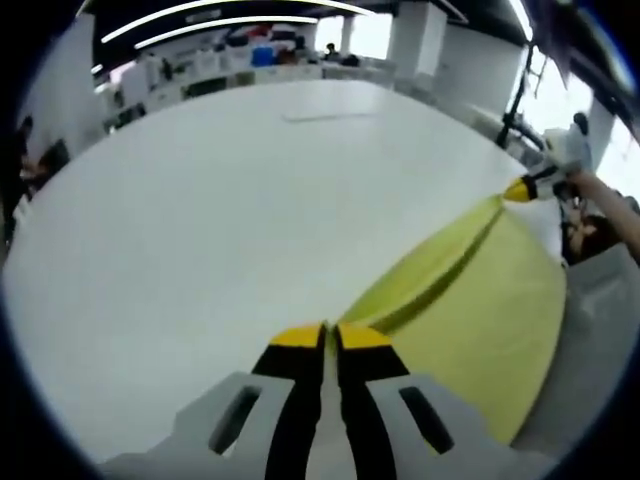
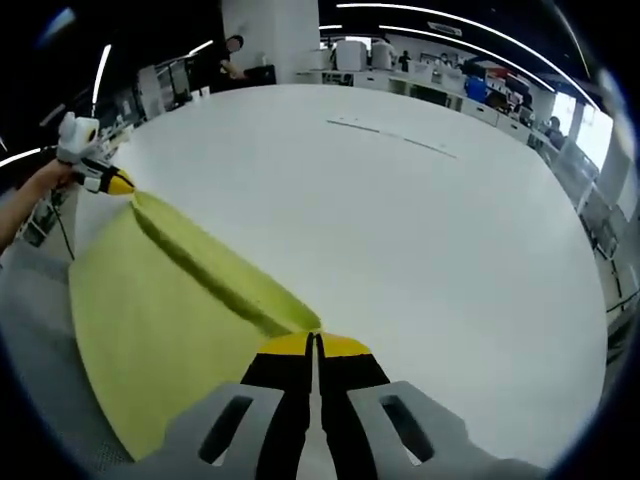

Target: Fold the garment on the visible template until the final outline fits inside the template.

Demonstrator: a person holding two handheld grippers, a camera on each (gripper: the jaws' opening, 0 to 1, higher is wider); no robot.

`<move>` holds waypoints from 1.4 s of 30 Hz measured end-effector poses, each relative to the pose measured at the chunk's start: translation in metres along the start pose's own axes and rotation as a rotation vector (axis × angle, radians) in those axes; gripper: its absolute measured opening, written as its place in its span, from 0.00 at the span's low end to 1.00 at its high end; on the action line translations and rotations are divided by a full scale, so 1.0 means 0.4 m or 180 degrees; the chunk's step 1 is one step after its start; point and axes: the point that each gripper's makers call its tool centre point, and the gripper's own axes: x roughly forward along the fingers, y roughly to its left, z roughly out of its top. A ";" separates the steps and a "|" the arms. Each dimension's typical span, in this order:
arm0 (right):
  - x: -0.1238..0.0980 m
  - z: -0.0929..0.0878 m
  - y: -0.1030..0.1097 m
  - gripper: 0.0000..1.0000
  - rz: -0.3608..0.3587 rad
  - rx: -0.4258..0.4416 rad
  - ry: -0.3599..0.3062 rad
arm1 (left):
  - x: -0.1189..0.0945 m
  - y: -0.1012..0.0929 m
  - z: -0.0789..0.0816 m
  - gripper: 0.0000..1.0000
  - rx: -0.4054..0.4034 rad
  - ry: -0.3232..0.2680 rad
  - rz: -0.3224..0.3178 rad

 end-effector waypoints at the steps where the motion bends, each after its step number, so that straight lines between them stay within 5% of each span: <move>1: 0.001 0.000 -0.001 0.02 0.0000 0.0003 -0.0002 | 0.002 0.001 -0.001 0.01 -0.0009 0.0000 0.0001; 21: -0.010 0.003 -0.024 0.03 -0.0155 -0.0030 -0.0047 | 0.002 0.003 -0.007 0.00 -0.0039 0.0013 0.0030; 42: -0.066 0.042 0.026 0.13 -0.0110 -0.0299 -0.0157 | -0.076 -0.045 0.043 0.06 0.0420 -0.0049 0.0037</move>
